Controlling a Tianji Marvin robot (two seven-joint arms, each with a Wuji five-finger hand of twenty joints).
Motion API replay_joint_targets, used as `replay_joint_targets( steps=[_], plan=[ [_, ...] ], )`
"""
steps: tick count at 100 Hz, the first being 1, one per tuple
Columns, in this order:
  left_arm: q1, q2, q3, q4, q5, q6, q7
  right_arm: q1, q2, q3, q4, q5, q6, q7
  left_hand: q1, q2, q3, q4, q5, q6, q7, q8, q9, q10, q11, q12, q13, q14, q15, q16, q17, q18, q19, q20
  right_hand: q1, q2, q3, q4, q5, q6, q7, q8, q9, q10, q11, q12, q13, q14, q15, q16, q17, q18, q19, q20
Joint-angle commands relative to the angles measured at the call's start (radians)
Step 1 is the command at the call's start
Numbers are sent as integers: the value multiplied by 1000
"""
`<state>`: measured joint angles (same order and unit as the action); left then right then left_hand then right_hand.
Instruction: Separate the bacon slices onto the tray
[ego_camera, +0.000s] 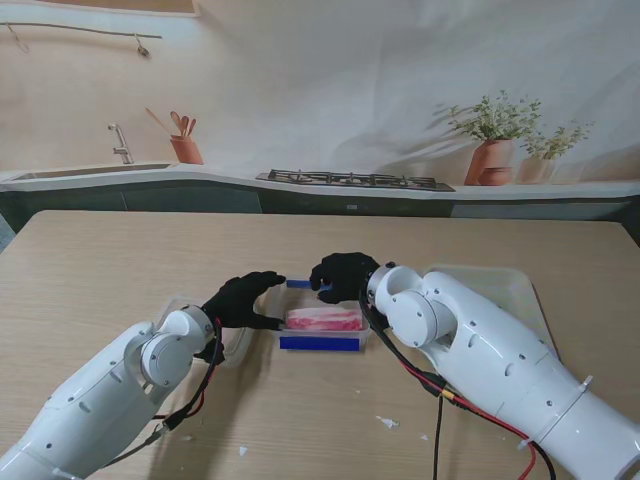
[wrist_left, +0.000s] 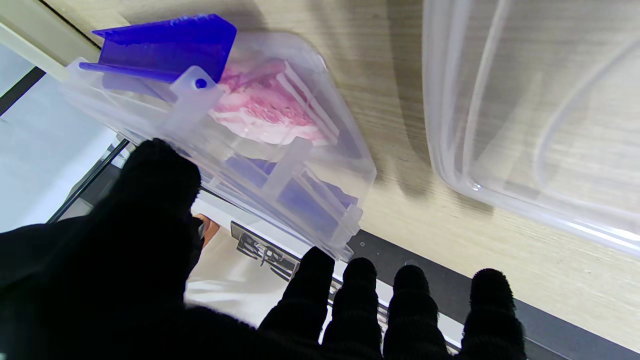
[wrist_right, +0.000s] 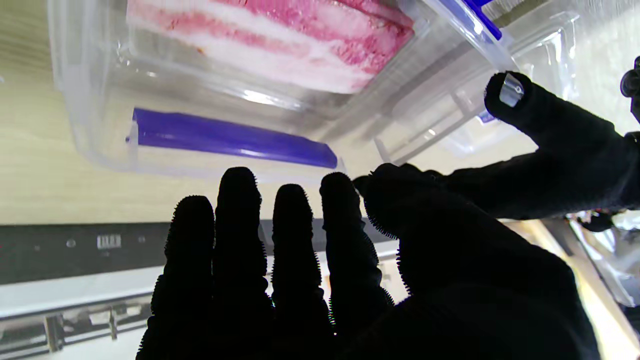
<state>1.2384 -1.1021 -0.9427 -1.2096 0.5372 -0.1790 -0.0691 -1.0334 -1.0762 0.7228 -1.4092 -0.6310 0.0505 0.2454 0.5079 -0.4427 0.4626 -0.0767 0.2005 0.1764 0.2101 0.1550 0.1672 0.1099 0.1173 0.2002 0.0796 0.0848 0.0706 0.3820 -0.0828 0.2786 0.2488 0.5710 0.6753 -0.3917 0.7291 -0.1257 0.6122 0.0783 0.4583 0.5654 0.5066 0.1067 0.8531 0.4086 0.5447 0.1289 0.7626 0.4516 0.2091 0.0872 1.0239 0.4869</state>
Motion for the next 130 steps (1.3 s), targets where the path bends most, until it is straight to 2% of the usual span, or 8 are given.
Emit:
replay_joint_targets(
  steps=[1,47,67,78,86,118,130],
  plan=[
    [11,4,3,2,5,1,-24,8,-15,-16,22,12,13,22,33,-81,39,9,-6,14,5,11,-10,-47,-14,0,-44,-28,-22,2,-17,-3,-30,3,18,34,4,10,-2,17,8,-15,-4,27,2,5,-3,36,-1,4,-12,0,24,-16],
    [12,5,8,2,5,5,-29,80,-44,-122,106,104,108,30,31,-81,42,8,-5,14,5,10,-9,-45,-14,3,-44,-28,-22,2,-17,-2,-35,5,58,60,-20,3,-6,31,13,-46,-9,41,-11,1,-8,43,-23,-6,-11,-1,10,-36],
    [12,5,8,4,5,4,-27,110,-55,-165,137,123,123,34,32,-81,41,8,-5,14,5,10,-10,-46,-15,3,-44,-29,-23,2,-17,-3,-37,6,63,67,-18,2,-16,33,13,-60,-18,41,-17,-1,-13,39,-33,-11,-14,-8,7,-47],
    [11,5,8,5,5,2,-27,123,-64,-183,159,131,132,25,31,-82,41,8,-5,13,5,10,-9,-45,-14,3,-44,-28,-23,2,-17,-2,-38,6,60,78,-14,10,-31,39,2,-67,-37,44,-25,-4,-28,36,-42,-14,-25,-14,3,-54],
    [10,5,9,6,4,2,-28,130,-70,-194,174,137,138,19,32,-79,42,8,-5,15,5,10,-10,-45,-14,3,-44,-29,-23,2,-17,-3,-38,7,49,86,-3,45,-46,45,-26,-61,-61,42,-36,-9,-48,32,-66,-25,-37,-22,-11,-77],
    [11,5,10,7,3,2,-28,161,-90,-242,229,164,164,14,32,-80,41,9,-4,14,6,10,-9,-46,-15,2,-44,-28,-23,2,-17,-3,-40,8,47,90,-4,45,-49,53,-45,-58,-71,48,-56,-19,-50,41,-80,-31,-39,-11,-8,-91],
    [11,5,9,6,3,3,-28,163,-91,-250,230,170,163,20,33,-80,42,9,-4,15,6,10,-10,-46,-15,2,-44,-28,-23,2,-17,-3,-41,9,44,87,-4,45,-46,53,-46,-56,-64,50,-64,-22,-44,39,-79,-31,-35,-9,-2,-93]
  ],
)
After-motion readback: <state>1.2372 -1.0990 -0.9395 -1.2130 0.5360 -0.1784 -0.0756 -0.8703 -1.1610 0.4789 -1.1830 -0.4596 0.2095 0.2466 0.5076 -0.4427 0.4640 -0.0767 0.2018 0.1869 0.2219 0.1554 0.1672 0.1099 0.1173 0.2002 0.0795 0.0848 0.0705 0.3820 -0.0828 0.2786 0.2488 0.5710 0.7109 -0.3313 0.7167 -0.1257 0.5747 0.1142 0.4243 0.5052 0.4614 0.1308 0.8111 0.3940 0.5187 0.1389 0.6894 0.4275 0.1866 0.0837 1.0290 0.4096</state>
